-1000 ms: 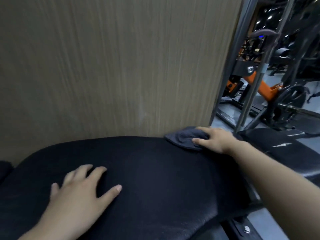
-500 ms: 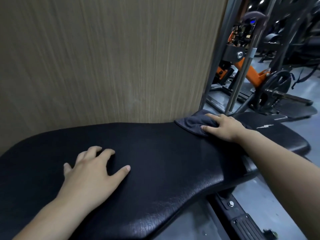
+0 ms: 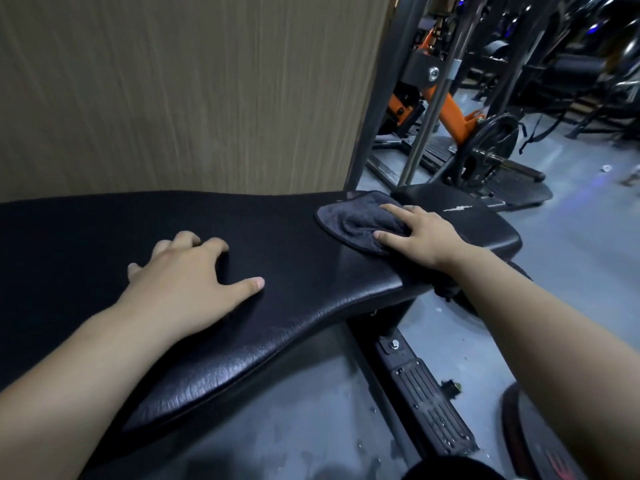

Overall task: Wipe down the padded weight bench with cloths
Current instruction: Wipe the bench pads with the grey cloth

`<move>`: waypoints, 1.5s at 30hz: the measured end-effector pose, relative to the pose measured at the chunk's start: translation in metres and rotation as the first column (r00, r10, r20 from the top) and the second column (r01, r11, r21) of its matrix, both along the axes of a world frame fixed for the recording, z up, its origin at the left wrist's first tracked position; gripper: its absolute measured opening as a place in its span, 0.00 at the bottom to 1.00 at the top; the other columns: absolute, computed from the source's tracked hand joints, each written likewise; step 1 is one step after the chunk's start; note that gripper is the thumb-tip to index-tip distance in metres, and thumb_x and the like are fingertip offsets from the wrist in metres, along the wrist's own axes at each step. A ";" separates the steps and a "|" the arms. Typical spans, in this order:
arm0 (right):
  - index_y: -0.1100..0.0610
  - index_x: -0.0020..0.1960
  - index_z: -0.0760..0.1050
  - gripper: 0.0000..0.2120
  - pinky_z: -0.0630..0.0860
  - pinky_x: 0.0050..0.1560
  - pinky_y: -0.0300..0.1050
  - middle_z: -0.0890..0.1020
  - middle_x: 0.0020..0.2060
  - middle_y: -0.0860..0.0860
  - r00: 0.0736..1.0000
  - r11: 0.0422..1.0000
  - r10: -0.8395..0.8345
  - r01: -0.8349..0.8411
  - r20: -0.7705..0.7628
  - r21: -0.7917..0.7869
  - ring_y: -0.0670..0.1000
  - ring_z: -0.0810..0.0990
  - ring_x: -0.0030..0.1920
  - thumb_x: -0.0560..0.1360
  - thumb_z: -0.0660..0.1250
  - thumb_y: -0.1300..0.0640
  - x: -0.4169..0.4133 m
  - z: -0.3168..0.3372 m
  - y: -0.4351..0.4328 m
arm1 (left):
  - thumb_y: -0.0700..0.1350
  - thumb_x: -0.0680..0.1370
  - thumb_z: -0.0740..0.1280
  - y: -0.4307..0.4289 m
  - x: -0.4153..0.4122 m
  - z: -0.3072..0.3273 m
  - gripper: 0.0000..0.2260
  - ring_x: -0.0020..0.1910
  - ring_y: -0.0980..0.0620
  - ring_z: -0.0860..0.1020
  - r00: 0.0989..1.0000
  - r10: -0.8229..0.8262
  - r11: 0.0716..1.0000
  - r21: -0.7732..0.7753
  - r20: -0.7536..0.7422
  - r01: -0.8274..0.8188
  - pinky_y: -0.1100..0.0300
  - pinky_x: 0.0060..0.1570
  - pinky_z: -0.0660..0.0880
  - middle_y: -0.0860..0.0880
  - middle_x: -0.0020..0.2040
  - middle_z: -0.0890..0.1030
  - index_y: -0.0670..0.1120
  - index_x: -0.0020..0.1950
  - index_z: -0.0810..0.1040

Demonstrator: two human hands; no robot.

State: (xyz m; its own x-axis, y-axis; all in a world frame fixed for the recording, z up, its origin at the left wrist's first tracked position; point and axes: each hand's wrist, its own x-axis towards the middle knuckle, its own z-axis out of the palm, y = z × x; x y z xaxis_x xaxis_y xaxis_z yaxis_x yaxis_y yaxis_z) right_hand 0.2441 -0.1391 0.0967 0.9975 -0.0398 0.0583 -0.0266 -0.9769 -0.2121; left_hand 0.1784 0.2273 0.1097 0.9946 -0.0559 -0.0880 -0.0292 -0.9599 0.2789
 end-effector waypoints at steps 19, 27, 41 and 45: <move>0.39 0.72 0.68 0.35 0.63 0.65 0.59 0.75 0.65 0.51 0.942 0.991 0.131 -0.117 0.310 -0.066 0.54 0.68 0.69 0.70 0.55 0.25 -0.107 -0.034 0.036 | 0.70 0.73 0.62 0.002 -0.011 -0.003 0.32 0.73 0.42 0.62 0.999 0.017 0.999 -0.032 0.027 -0.016 0.36 0.69 0.61 0.47 0.74 0.65 0.55 0.73 0.67; 0.40 0.71 0.70 0.35 0.66 0.61 0.56 0.78 0.63 0.51 0.888 0.939 0.339 -0.301 0.310 -0.163 0.56 0.74 0.64 0.69 0.57 0.24 -0.115 -0.032 0.110 | 0.66 0.76 0.63 0.042 -0.029 0.004 0.28 0.71 0.43 0.65 0.995 0.095 0.995 -0.005 0.033 -0.095 0.36 0.68 0.64 0.47 0.71 0.68 0.54 0.71 0.69; 0.41 0.73 0.69 0.41 0.68 0.59 0.58 0.77 0.62 0.52 0.809 0.837 0.544 -0.506 0.222 -0.206 0.57 0.74 0.63 0.67 0.55 0.21 -0.148 -0.022 0.222 | 0.64 0.77 0.63 0.160 -0.095 0.007 0.27 0.68 0.43 0.67 0.960 0.278 0.958 0.062 0.033 -0.280 0.40 0.64 0.70 0.46 0.69 0.69 0.52 0.71 0.69; 0.43 0.72 0.70 0.42 0.69 0.57 0.58 0.78 0.62 0.52 0.795 0.822 0.566 -0.526 0.218 -0.216 0.58 0.75 0.63 0.66 0.55 0.20 -0.157 -0.018 0.254 | 0.63 0.77 0.64 0.187 -0.111 0.008 0.26 0.68 0.43 0.67 0.947 0.321 0.946 0.049 0.023 -0.321 0.42 0.61 0.73 0.46 0.68 0.70 0.52 0.70 0.70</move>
State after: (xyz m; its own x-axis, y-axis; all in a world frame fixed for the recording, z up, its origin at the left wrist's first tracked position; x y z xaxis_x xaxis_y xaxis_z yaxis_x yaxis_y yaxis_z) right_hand 0.0868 0.1152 0.0786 0.7966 0.5352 0.2812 0.5568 -0.8307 0.0037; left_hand 0.0674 0.4139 0.1174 0.9603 0.2707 -0.0679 0.2791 -0.9320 0.2311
